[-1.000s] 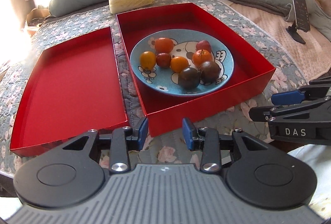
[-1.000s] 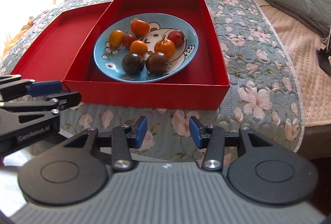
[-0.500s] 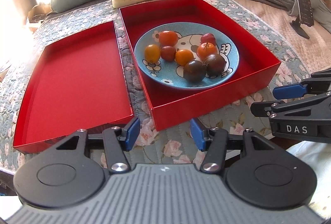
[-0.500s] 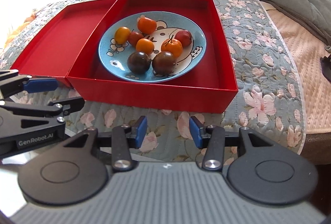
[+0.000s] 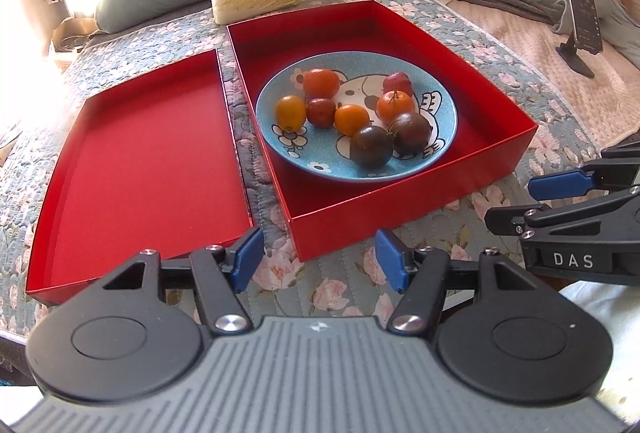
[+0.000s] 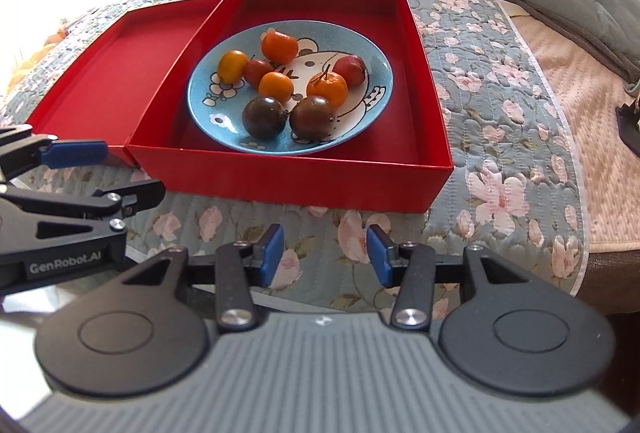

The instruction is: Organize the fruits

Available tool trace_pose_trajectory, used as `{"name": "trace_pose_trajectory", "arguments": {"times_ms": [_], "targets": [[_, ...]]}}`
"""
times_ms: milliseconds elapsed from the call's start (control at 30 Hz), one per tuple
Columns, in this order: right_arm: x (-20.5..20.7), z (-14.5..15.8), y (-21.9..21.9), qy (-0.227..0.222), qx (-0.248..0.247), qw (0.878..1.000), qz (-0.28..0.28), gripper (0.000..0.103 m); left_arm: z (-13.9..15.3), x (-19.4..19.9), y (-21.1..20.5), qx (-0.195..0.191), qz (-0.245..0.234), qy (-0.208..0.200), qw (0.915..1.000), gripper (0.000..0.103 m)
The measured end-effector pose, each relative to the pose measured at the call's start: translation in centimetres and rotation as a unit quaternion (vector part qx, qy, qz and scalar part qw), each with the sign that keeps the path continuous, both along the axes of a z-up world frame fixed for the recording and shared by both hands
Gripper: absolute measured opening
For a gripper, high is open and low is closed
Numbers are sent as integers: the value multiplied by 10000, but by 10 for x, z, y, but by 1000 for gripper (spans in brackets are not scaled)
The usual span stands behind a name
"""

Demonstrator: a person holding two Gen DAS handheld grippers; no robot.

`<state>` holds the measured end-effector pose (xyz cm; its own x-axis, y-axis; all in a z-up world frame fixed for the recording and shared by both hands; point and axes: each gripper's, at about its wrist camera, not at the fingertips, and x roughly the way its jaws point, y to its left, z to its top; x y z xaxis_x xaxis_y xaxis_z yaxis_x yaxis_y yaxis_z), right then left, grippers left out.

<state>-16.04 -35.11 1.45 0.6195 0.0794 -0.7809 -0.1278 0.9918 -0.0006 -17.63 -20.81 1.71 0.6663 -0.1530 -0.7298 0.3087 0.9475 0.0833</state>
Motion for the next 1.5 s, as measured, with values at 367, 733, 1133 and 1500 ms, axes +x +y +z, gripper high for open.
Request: {"name": "trace_pose_trajectory", "arguments": {"times_ms": [367,733,1133,1500], "targets": [[0,0,-1,-3,9,10000,-3,50,3,-1,-1,-30,-29,-77,10000,75],[0,-1,0,4,35,10000,-11,51,2,-1,-1,-38,-35,-81,10000,78],[0,-2,-1,14,80,10000,-23,51,3,-1,-1,-45,-40,-80,10000,78],[0,-2,-1,16,98,9999,-27,52,4,-1,-2,-54,-53,-80,9999,78]]}}
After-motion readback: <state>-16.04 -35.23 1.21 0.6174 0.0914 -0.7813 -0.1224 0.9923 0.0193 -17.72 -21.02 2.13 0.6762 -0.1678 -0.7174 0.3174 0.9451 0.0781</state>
